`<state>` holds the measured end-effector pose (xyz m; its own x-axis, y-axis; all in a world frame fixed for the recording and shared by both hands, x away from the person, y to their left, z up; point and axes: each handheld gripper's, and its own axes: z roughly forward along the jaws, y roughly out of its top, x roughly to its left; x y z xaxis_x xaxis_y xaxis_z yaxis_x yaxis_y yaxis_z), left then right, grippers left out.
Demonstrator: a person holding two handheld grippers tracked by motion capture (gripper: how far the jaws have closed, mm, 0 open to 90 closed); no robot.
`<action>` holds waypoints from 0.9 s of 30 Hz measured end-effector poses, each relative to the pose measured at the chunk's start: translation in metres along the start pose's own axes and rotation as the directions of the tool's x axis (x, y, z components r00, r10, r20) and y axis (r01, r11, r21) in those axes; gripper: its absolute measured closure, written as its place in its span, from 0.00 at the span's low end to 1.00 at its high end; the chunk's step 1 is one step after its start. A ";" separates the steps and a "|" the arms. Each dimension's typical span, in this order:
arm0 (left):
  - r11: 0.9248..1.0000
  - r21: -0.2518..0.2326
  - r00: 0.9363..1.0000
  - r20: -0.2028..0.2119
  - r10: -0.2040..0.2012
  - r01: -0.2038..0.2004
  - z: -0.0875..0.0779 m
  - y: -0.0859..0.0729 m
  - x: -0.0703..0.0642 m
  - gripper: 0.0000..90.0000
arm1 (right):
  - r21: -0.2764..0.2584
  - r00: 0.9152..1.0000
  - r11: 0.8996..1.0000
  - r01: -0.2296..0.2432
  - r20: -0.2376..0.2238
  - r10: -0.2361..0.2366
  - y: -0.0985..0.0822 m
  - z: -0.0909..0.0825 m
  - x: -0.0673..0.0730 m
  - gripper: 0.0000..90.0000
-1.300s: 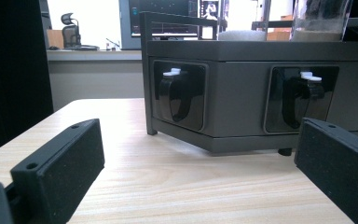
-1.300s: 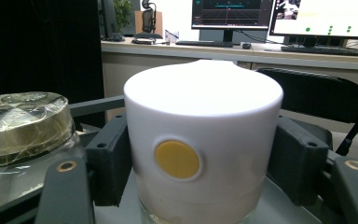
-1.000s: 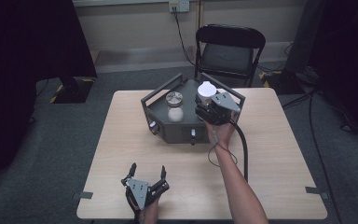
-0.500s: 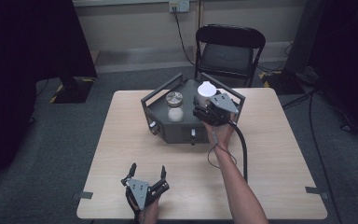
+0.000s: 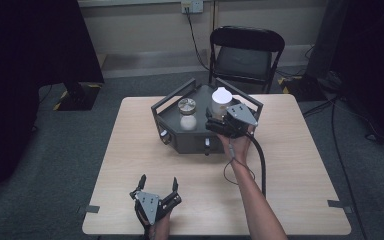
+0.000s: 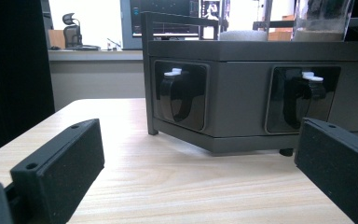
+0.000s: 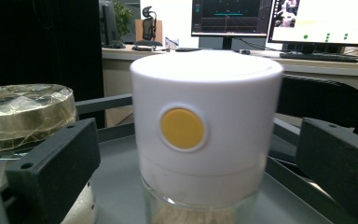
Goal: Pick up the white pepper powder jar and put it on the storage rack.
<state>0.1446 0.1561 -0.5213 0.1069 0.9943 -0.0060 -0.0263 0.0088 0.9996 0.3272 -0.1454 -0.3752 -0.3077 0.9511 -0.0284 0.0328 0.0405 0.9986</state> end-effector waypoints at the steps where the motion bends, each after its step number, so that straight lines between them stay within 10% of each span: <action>1: 1.000 0.000 1.000 0.000 0.000 0.000 0.000 0.000 0.000 0.01 | -0.002 1.000 1.000 -0.009 -0.003 0.009 -0.001 -0.001 -0.001 0.00; 27: 1.000 0.000 1.000 0.001 0.000 0.000 0.000 0.000 0.000 0.00 | -0.113 1.000 0.994 -0.012 0.025 0.015 -0.019 -0.048 -0.018 0.00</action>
<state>0.1446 0.1562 -0.5214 0.1077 0.9942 -0.0058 -0.0267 0.0087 0.9996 0.2865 -0.1776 -0.3916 -0.2829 0.9590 -0.0144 -0.0710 -0.0060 0.9975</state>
